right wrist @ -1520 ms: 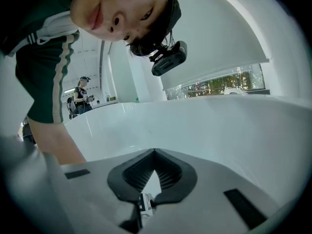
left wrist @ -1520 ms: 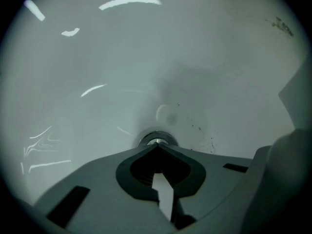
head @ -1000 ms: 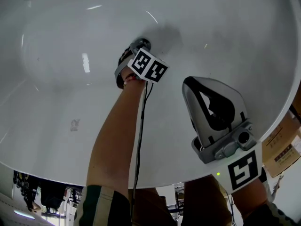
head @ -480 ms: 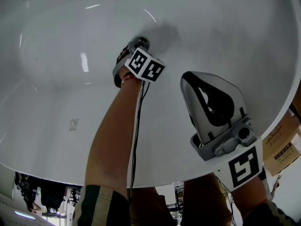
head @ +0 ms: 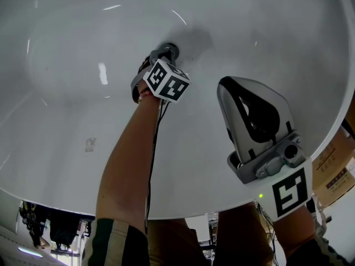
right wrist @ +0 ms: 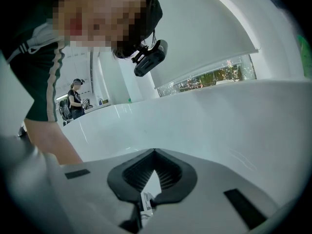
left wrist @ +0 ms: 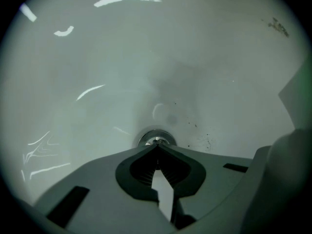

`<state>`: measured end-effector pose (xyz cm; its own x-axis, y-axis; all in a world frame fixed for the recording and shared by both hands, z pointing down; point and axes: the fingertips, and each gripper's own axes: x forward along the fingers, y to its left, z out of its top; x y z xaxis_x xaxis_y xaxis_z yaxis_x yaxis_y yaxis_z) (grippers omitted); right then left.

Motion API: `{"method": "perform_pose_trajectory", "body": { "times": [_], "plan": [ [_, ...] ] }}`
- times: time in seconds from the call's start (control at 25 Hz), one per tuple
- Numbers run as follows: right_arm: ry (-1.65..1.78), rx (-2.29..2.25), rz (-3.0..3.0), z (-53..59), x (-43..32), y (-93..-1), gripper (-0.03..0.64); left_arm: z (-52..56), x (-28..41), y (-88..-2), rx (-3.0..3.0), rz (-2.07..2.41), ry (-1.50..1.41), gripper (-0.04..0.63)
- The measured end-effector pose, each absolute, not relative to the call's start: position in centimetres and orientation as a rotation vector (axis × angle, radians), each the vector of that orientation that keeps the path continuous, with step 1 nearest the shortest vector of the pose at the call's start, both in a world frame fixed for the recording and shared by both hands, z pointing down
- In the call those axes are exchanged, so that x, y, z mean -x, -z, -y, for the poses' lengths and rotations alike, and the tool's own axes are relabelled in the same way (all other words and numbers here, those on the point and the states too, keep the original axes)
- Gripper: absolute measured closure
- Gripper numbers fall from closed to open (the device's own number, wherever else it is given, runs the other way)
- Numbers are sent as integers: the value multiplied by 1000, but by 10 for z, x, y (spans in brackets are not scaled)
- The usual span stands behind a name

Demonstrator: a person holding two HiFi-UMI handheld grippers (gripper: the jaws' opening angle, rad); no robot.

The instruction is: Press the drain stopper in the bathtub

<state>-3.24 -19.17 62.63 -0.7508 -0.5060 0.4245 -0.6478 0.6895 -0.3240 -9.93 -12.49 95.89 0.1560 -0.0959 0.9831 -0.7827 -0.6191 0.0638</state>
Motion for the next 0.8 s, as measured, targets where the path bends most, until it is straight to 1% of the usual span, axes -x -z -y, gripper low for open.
{"method": "perform_pose_trajectory", "body": {
  "times": [0.32,0.56,0.6,0.68,0.72,0.8],
  "plan": [
    [-682,-919,2604,192,33,-626,603,126,100,-958,-1824,856,-1445,588],
    [-702,-917,2605,192,33,-626,603,125,99,-956,-1906,896,-1537,588],
    [-711,-919,2606,193,33,-626,603,126,100,-956,-1915,919,-1542,579],
    [-714,-917,2609,192,33,-626,603,130,104,-954,-1933,959,-1561,499],
    [-714,-914,2609,192,33,-626,603,131,105,-954,-1941,964,-1566,475],
    [-717,-907,2611,192,34,-626,603,133,105,-954,-1957,939,-1554,474]
  ]
}}
